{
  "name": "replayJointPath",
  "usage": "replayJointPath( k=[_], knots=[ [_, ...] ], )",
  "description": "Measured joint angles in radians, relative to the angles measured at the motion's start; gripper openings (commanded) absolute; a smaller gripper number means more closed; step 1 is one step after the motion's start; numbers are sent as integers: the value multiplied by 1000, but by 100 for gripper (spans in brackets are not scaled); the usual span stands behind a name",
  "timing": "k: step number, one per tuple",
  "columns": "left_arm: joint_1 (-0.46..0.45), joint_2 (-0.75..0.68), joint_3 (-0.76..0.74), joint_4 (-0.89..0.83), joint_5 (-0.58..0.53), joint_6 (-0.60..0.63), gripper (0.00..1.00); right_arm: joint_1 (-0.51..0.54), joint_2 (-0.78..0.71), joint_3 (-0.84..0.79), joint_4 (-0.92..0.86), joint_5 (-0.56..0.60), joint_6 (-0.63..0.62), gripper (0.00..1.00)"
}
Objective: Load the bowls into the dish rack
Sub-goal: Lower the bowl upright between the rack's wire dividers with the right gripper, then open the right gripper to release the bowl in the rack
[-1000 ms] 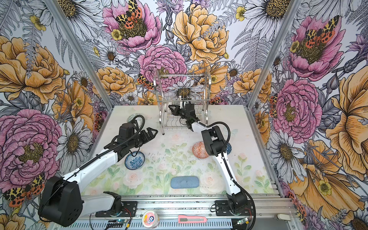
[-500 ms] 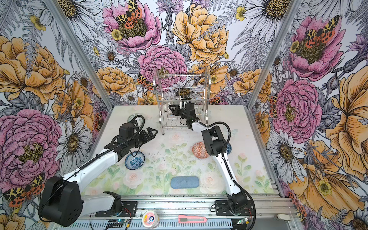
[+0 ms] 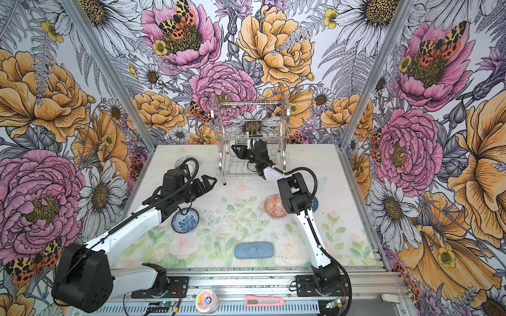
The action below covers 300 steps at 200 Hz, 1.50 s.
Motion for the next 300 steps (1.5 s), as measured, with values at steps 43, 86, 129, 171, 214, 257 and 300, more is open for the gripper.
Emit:
replayJointPath(
  k=[43,86,129,171,214,257,300],
  knots=[
    [-24,-17,0,16,14,3,99,0,-43,-77,40,11,32,31],
    [-96,-47,-5,72,38,27,99,2,-94,-163,80,23,51,35],
    [-127,-87,-13,96,41,56,99,11,-153,-246,116,31,51,41],
    [-150,-100,-14,104,40,74,99,11,-222,-333,144,37,50,44],
    [-185,-100,-16,103,32,91,99,17,-288,-425,179,38,51,50],
    [-228,-100,-16,73,-11,117,99,20,-343,-527,225,51,55,60],
    [-251,-111,-16,28,-59,131,99,22,-404,-612,246,57,56,68]
  ],
)
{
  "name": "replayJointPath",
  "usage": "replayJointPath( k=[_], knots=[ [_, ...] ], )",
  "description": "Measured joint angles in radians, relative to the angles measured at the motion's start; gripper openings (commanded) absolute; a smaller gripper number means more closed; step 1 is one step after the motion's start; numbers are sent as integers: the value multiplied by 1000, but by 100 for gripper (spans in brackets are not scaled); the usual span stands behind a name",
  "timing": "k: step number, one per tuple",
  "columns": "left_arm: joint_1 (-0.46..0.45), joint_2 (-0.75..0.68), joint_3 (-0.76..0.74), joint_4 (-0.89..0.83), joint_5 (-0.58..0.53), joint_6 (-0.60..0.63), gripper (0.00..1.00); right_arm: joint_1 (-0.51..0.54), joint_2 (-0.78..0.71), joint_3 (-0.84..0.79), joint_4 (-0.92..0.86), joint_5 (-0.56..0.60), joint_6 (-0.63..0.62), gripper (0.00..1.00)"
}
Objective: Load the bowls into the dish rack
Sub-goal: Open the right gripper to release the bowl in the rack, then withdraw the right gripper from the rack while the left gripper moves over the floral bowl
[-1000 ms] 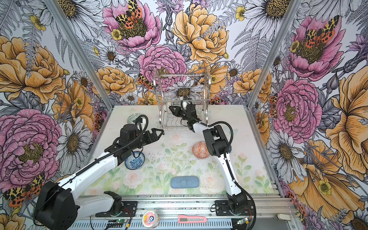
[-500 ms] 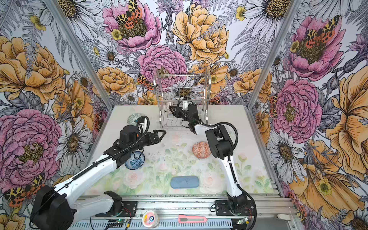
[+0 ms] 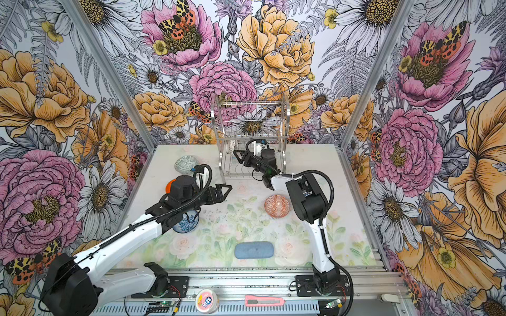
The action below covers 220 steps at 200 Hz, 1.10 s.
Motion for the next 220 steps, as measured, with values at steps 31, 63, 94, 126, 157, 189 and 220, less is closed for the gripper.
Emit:
replayJointPath(
  k=[31,63,94,126,157,189,220],
  knots=[
    [-17,-25,0,-29,-38,3,99,7,-39,-40,19,3,-2,70],
    [-37,-40,0,-63,-76,4,99,18,-82,-95,30,5,-1,73],
    [-46,-50,0,-95,-97,4,99,28,-127,-157,39,6,-1,83],
    [-50,-71,0,-123,-105,3,99,35,-179,-216,49,7,-4,99],
    [-49,-90,0,-166,-137,-5,99,44,-241,-272,50,8,-13,99],
    [-12,-91,5,-253,-161,-29,99,58,-311,-318,10,19,-60,99],
    [46,-97,5,-316,-161,-57,99,92,-381,-363,-86,35,-141,100]
  ],
)
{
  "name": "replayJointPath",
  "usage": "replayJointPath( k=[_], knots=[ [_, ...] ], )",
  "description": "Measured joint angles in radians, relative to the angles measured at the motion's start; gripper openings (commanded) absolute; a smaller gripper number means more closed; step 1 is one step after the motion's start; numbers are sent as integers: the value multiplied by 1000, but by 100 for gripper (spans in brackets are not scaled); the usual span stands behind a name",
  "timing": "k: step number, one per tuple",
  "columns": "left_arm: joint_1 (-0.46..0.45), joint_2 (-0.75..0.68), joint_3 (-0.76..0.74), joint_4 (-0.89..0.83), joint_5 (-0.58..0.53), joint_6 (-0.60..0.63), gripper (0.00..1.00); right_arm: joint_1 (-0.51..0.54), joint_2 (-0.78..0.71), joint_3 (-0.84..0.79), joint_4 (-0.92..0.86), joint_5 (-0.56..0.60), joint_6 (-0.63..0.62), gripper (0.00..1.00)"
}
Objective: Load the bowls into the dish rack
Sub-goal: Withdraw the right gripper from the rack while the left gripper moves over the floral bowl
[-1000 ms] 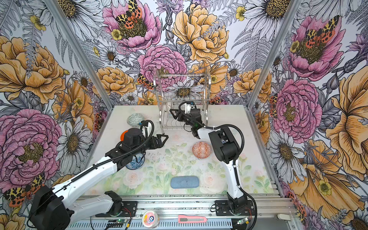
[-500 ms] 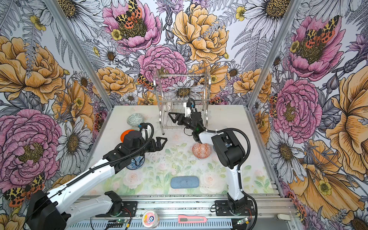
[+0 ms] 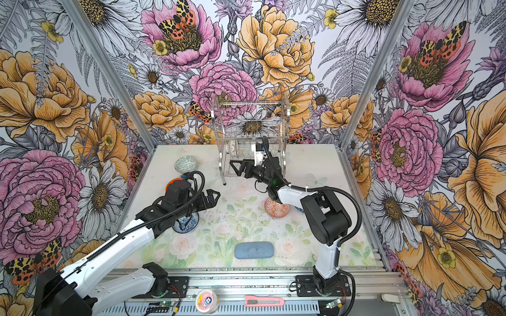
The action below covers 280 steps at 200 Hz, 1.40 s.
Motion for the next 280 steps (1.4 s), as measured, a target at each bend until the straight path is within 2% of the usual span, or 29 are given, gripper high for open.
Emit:
replayJointPath(
  k=[32,65,96,125,156,178,227,254,280],
  knots=[
    [74,-8,-7,-64,1,-9,99,39,-68,-32,-142,35,-98,100],
    [151,-7,-72,-93,-2,-12,98,98,-135,-32,-322,123,-232,100],
    [166,2,-103,-124,-16,-11,96,154,-177,-33,-443,197,-338,99],
    [166,32,-103,-124,-23,-9,89,177,-191,-35,-529,261,-396,99],
    [166,51,-126,-110,-23,-11,87,185,-209,-36,-615,364,-427,99],
    [166,65,-136,-108,-23,-10,76,193,-232,-36,-663,444,-433,99],
    [166,79,-140,-85,-30,-10,72,198,-281,-61,-705,624,-400,100],
    [166,88,-148,-78,-34,-7,65,193,-340,-95,-714,644,-386,99],
    [163,112,-148,-69,-37,-7,64,171,-391,-117,-710,611,-366,100]
  ],
)
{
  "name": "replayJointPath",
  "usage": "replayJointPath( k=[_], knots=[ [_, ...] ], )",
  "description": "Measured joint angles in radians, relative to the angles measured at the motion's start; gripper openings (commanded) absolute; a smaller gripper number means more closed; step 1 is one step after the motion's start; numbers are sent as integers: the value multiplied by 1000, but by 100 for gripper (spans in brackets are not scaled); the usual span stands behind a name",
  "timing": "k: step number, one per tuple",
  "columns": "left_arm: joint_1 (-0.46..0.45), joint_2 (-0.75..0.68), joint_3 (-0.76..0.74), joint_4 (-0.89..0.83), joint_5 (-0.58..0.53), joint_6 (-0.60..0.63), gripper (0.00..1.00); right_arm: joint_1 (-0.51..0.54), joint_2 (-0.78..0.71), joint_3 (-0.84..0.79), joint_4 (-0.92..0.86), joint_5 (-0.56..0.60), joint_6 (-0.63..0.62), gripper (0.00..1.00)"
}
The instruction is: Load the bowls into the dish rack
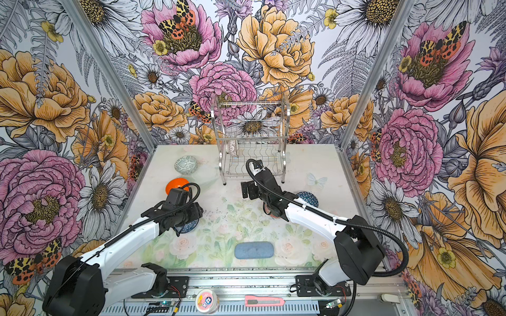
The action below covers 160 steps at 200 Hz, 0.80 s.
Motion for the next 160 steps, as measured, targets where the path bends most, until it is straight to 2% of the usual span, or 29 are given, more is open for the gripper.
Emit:
replayJointPath(
  k=[49,75,140,160],
  knots=[
    [-8,36,0,14,-3,1,62,-23,-21,-10,-1,-34,10,99],
    [-16,71,0,22,-4,12,57,-23,-22,-21,0,-29,10,100],
    [-63,178,28,26,-13,42,32,-23,-23,-44,0,-13,10,99],
    [-79,193,49,27,-17,42,29,-24,-26,-48,0,-8,10,99]
  ],
)
